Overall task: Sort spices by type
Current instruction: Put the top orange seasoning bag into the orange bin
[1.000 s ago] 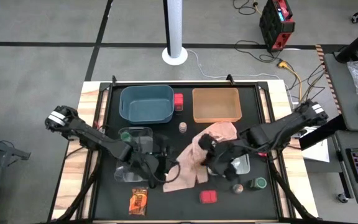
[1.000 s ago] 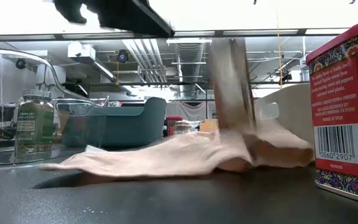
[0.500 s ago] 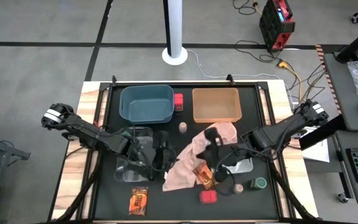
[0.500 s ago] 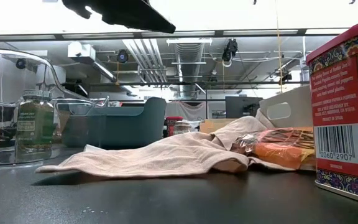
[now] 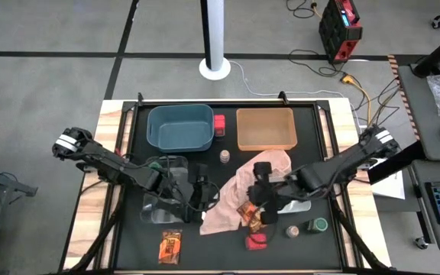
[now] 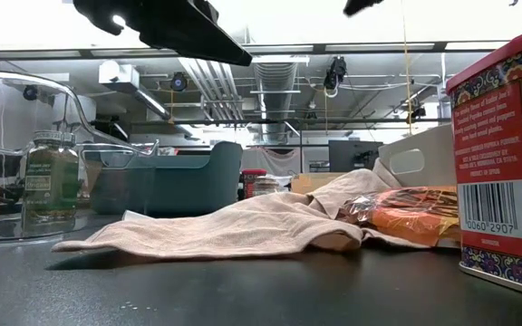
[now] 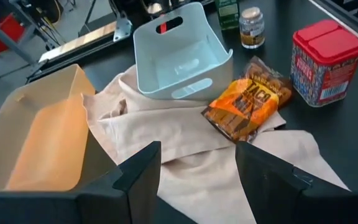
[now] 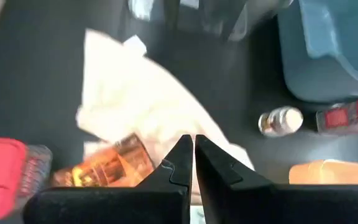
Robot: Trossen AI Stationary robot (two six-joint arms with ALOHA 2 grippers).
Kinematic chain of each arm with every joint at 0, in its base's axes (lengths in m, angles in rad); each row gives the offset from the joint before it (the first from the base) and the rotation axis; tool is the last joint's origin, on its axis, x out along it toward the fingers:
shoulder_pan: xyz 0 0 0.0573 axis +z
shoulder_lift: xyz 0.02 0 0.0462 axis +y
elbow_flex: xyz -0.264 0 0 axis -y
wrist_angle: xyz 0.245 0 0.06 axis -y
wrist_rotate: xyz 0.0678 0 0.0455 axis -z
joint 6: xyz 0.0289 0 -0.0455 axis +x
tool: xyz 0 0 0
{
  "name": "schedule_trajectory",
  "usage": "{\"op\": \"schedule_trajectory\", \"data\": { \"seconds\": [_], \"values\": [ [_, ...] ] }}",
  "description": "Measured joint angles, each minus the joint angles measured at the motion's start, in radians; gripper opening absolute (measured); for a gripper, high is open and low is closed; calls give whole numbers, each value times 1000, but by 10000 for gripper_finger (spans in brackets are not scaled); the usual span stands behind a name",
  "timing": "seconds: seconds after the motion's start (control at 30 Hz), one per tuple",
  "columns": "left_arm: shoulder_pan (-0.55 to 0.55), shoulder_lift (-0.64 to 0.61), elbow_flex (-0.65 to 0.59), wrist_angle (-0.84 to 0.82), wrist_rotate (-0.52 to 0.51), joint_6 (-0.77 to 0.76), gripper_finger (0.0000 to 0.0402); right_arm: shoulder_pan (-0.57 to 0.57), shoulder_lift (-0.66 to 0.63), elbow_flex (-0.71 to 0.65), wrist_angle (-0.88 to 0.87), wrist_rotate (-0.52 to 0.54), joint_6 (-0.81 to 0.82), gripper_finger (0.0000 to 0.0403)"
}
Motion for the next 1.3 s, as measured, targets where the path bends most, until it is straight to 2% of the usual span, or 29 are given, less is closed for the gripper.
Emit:
{"op": "schedule_trajectory", "data": {
  "seconds": [0.13, 0.3, 0.5, 0.67, 0.93, 1.13, 1.3],
  "values": [
    [0, -12, 0, -4, -8, 16, 191, -14, 86, -1, -4, -61, -12, 31],
    [-1, -49, 0, -47, -34, 29, 191, -44, 177, 1, 13, -189, -5, 83],
    [0, -144, 0, -162, -96, 30, 191, -76, 228, 2, 32, -271, -8, 147],
    [0, -241, 0, -239, -98, 33, 191, -99, 261, 4, 37, -335, 2, 178],
    [-1, -410, -1, -339, -125, 80, 191, -114, 312, 4, 23, -372, 11, 198],
    [-1, -526, -1, -365, -125, 82, 191, -130, 336, 4, 13, -396, 2, 193],
    [-1, -575, -1, -382, -125, 82, 191, -140, 356, 4, -12, -398, -24, 183]
  ]
}}
